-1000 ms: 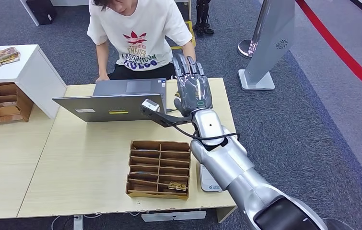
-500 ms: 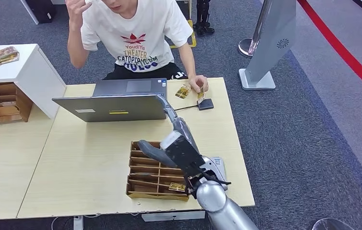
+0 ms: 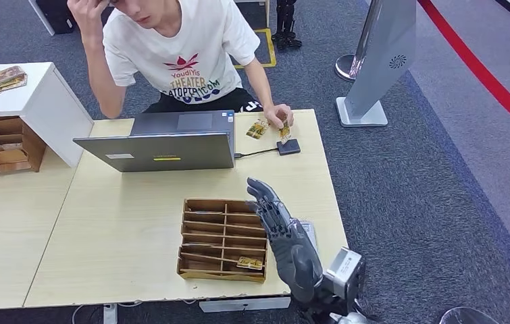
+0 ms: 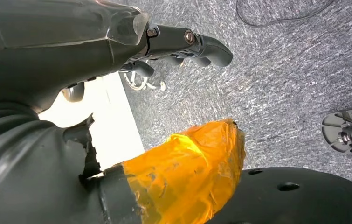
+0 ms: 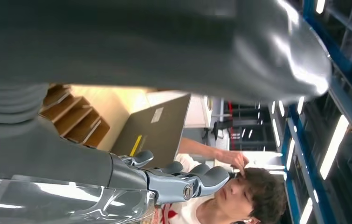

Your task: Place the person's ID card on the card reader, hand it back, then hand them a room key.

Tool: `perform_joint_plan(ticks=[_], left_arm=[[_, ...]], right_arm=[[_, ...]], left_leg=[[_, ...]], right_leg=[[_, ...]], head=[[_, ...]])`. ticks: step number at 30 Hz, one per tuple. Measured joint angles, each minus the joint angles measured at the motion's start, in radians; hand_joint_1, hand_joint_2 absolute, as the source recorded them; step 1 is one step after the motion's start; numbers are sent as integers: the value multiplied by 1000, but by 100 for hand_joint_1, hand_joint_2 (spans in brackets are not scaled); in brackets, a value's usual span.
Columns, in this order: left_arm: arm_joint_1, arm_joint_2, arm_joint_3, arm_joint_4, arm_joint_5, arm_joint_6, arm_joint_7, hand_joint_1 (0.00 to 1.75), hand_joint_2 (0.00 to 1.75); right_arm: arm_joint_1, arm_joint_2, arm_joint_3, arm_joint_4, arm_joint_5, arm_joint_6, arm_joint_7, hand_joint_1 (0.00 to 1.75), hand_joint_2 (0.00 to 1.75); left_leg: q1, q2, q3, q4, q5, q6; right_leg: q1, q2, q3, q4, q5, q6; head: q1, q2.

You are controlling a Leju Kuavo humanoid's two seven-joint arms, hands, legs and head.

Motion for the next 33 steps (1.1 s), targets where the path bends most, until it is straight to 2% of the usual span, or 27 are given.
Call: perform_joint_plan(ticks=[9,33], left_arm=[[3,1,3,0,14,8,0,0,0],[7,1,15,0,27,10,0,0,0]], right_arm=[[40,-36,-31,-16,-75,87,-10,0,0],[60,-59,-41,-13,-76,128,-9,0,0]], left_leg=[[0,0,0,0,0,0],[0,0,0,0,0,0]], right_leg=[[0,0,0,0,0,0],[0,0,0,0,0,0]], head=[[0,0],[0,0]])
